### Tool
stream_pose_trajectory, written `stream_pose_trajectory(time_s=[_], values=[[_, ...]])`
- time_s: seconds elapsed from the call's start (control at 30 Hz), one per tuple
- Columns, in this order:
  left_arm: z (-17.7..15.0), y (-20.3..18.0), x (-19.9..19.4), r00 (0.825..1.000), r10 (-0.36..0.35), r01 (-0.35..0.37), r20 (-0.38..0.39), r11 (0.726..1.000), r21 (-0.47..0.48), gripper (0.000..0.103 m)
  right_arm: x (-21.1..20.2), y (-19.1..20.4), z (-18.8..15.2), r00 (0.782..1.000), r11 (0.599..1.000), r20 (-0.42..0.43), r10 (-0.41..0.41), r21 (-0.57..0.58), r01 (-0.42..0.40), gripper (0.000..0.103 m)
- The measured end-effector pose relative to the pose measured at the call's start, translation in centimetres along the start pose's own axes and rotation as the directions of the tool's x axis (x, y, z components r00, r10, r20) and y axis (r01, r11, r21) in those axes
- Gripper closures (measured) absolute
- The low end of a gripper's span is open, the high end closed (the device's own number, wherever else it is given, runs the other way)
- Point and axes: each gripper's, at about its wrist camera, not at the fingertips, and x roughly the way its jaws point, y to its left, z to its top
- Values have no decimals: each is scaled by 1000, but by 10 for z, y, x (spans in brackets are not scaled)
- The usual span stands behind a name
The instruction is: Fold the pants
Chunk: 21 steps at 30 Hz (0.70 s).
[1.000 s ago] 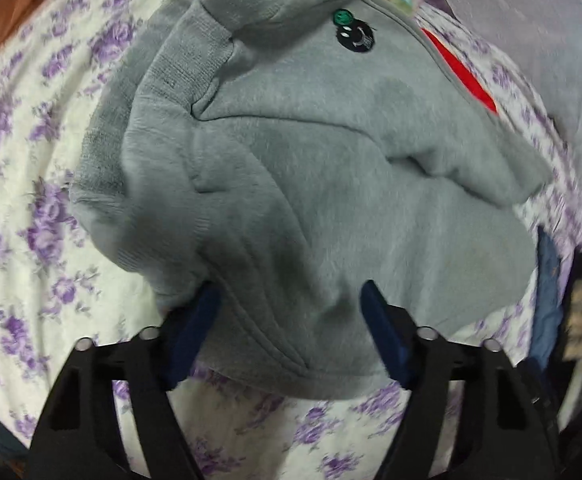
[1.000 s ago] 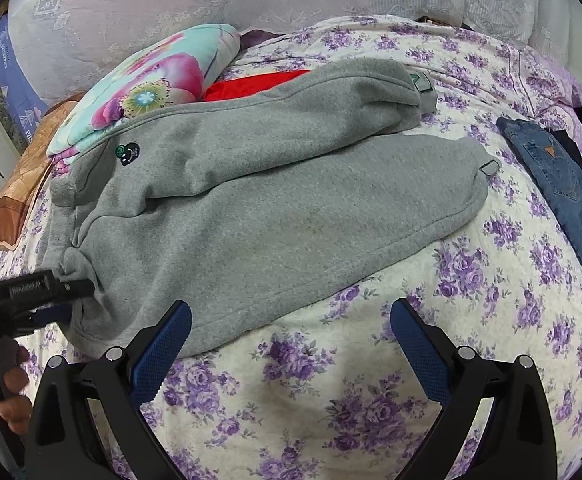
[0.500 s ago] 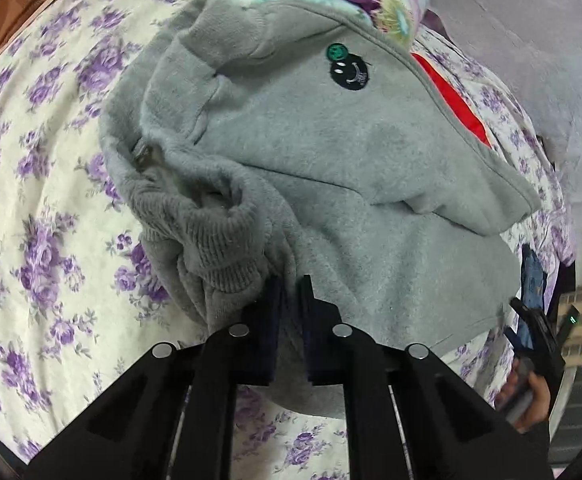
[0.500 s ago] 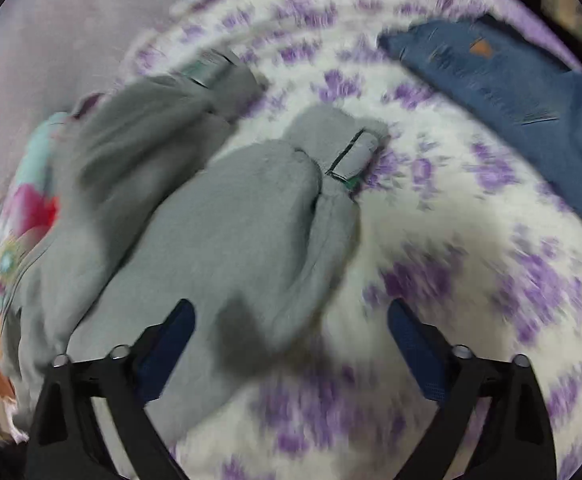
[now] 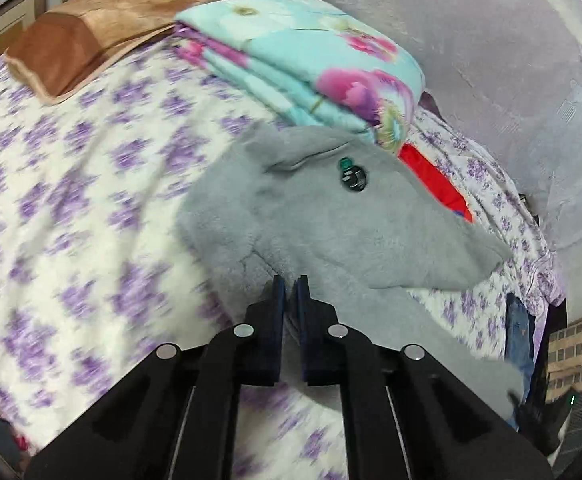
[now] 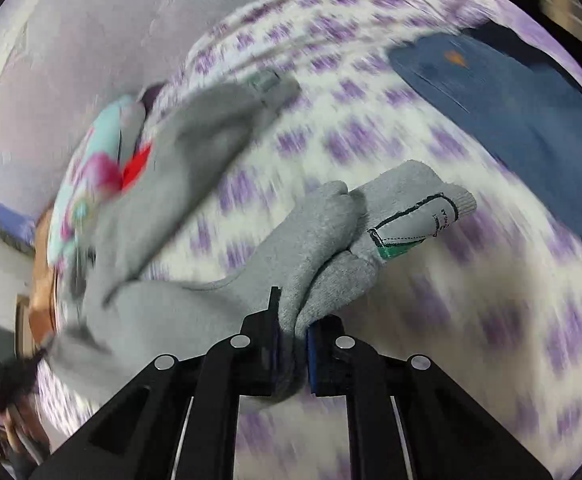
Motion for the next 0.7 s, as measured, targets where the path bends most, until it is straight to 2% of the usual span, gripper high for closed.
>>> stream_pose_trajectory(time_s=[0.1,0.13,0.17,0.23,0.27,0.3,0.37,0.4,0.43,0.5,0.57,0.6,0.63,0.7], values=[[-20,23,4,997,46,-45,-70,999,14,98,2,-32,-61,996,997,-93,-2,78,9,87],[-30,34,11,993,53,-52,-109,999,16,98,4,-41,-75,994,995,-108,-29,94,39,75],[-36,39,16,989,70,-68,-127,998,16,98,13,-52,-87,987,986,-126,-100,119,115,72],[-42,48,23,983,113,-111,-145,994,17,98,23,-62,-96,958,956,-185,-217,160,247,46],[-43,50,26,979,127,-127,-157,992,13,98,20,-62,-93,943,934,-171,-287,171,315,46],[-42,55,26,979,125,-128,-163,992,-7,98,10,-56,-86,941,927,-99,-324,165,337,46],[-38,62,18,984,120,-126,-133,991,-37,91,-9,-39,-70,913,911,50,-404,108,397,37],[-37,63,15,986,123,-128,-114,991,-36,82,-17,-27,-58,888,899,143,-437,71,431,24],[-33,61,9,988,133,-135,-82,991,-21,75,-17,-17,-45,881,904,207,-425,44,426,17],[-25,52,3,989,141,-140,-35,990,16,63,-1,-1,-8,917,944,241,-319,-9,331,17],[-17,35,-3,990,137,-139,29,987,76,53,20,14,22,935,964,253,-250,-22,263,17],[-13,21,-5,989,127,-134,69,985,111,44,41,24,44,948,979,253,-192,-19,204,17],[-10,9,-5,988,120,-133,100,982,136,30,53,31,57,957,984,239,-167,-15,175,17],[-10,-11,-3,982,122,-147,145,974,174,16,85,45,87,970,990,200,-138,11,139,17]])
